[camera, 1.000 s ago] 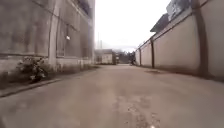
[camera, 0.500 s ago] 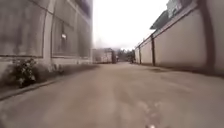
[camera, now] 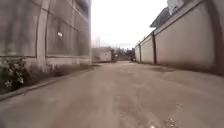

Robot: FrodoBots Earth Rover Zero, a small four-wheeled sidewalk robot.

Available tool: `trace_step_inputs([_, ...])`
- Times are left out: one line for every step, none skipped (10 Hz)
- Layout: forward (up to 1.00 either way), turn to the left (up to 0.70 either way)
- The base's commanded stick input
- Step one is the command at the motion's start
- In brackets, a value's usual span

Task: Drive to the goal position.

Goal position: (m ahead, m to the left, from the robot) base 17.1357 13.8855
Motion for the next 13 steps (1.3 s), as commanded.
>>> trace_step_inputs([0.7,0.0])
trace_step_inputs([0.7,0.0])
trace_step_inputs([0.7,0.0])
trace_step_inputs([0.7,0.0])
trace_step_inputs([0.7,0.0])
trace_step_inputs([0.7,0.0])
trace_step_inputs([0.7,0.0])
trace_step_inputs([0.7,0.0])
trace_step_inputs([0.7,0.0])
trace_step_inputs([0.7,0.0])
trace_step_inputs([0.7,0.0])
trace_step_inputs([0.7,0.0])
trace_step_inputs([0.7,0.0])
